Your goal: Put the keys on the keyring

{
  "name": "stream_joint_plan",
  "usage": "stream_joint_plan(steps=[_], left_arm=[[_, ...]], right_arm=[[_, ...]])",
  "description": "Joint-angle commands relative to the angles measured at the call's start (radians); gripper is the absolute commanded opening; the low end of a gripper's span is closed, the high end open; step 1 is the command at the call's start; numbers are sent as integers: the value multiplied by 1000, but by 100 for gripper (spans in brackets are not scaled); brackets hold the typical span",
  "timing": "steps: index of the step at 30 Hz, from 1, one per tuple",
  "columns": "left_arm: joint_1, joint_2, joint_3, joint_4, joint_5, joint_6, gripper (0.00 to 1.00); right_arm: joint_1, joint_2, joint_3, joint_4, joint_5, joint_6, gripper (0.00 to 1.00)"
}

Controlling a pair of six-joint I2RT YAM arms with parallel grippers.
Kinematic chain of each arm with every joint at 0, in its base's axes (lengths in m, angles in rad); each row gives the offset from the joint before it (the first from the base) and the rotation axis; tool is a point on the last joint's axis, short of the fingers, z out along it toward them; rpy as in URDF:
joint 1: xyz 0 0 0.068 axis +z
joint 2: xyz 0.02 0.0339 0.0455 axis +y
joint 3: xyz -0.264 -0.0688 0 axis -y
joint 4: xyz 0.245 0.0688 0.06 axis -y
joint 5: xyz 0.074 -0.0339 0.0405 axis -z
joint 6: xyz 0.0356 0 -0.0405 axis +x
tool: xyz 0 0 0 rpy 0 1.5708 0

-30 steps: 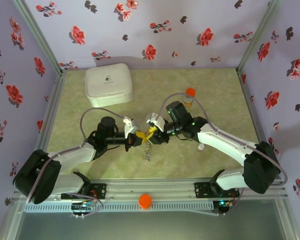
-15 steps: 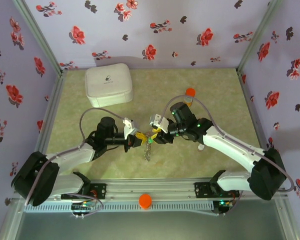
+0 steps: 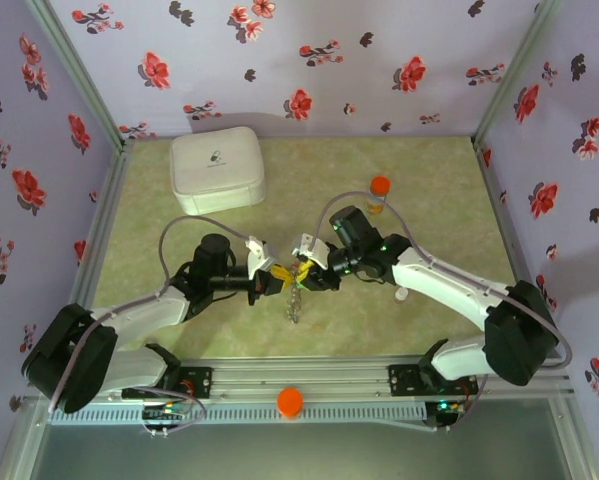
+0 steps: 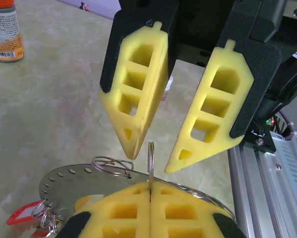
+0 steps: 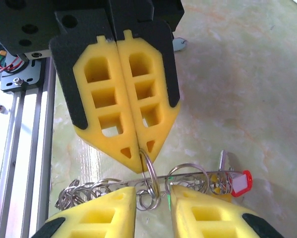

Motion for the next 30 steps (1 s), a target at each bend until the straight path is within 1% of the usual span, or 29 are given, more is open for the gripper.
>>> stream_joint_plan(steps=[1,8,11,14,15,16,17,18,19,21,25,28,30], left_arm=[[-6,-40,32,-11,6,38,0],[-7,-49,33,-33,6,43,0],[-7,-52,37,-48,3,50,0],[-7,-57,40,-60,-22,49,0],[-7,-59,39,-59,-34,46,6],[-7,-60,37,-58,-34,46,23],[-8,-60,37,-55,-30,45,30],[-9,-60,36,-49,-23,44,31],[-10,-61,37,-45,-16,43,30],[-13,-60,40,-43,-6,43,23],[-21,-59,50,-53,6,51,14],[-30,-55,58,-59,6,53,0],[-35,-54,63,-68,3,58,0]], right_arm=[[7,18,27,52,-49,-4,21],[7,37,30,59,-70,-14,9],[7,39,29,58,-92,-15,0],[7,38,29,49,-98,-19,0],[7,40,30,48,-97,-19,0],[7,40,30,44,-96,-19,0],[7,41,32,41,-96,-21,0],[7,44,33,38,-96,-22,0],[7,45,36,35,-97,-25,0],[8,51,45,22,-99,-31,0],[10,58,49,7,-102,-39,0],[10,54,49,6,-106,-39,0],[10,50,48,11,-103,-29,0]])
